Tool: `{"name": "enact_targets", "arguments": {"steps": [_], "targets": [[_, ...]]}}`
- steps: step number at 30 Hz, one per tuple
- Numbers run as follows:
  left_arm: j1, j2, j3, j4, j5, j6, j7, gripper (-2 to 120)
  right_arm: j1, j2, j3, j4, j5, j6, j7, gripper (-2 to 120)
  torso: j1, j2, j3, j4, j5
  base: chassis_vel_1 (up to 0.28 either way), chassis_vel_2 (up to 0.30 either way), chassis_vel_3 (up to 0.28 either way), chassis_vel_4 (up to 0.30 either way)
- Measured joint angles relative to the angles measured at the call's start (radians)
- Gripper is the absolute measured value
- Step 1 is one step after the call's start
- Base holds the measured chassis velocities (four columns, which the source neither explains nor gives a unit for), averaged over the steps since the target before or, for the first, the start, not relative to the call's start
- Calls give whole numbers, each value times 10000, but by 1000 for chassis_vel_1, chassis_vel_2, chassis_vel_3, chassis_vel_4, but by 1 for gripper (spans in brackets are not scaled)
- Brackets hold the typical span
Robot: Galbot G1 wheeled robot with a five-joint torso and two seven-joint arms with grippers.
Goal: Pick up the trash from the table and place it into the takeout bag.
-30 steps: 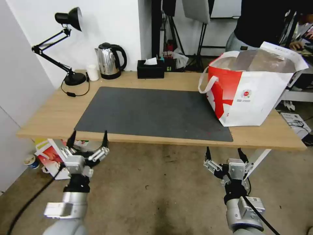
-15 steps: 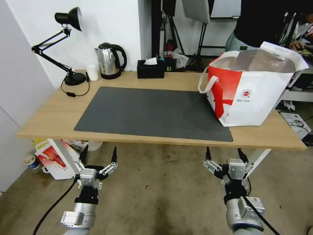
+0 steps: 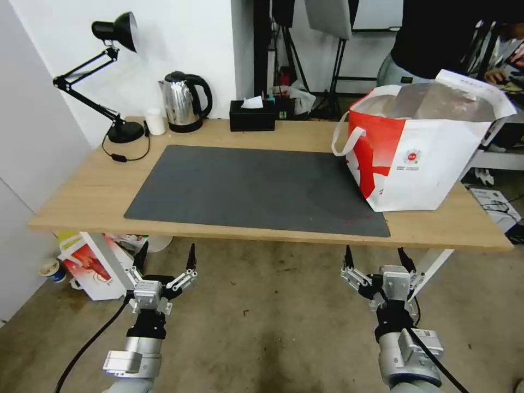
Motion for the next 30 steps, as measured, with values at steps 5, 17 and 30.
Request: {"name": "enact_targets", "arguments": {"steps": [5,17,30], "targets": [[-38,181,-99,-161,-145,-2,-25,100,1,0,0,0,1,0,0,100,0,0,0,0,1,0,0,0,0],[-237,268,-83,78,-191,-46,44,100,0,0,0,0,0,0,0,100,0,0,0,0,1,0,0,0,0],[-324,357,-72,155,-306,-12,162,100,0,0,0,0,0,0,0,100,0,0,0,0,1,0,0,0,0]]}}
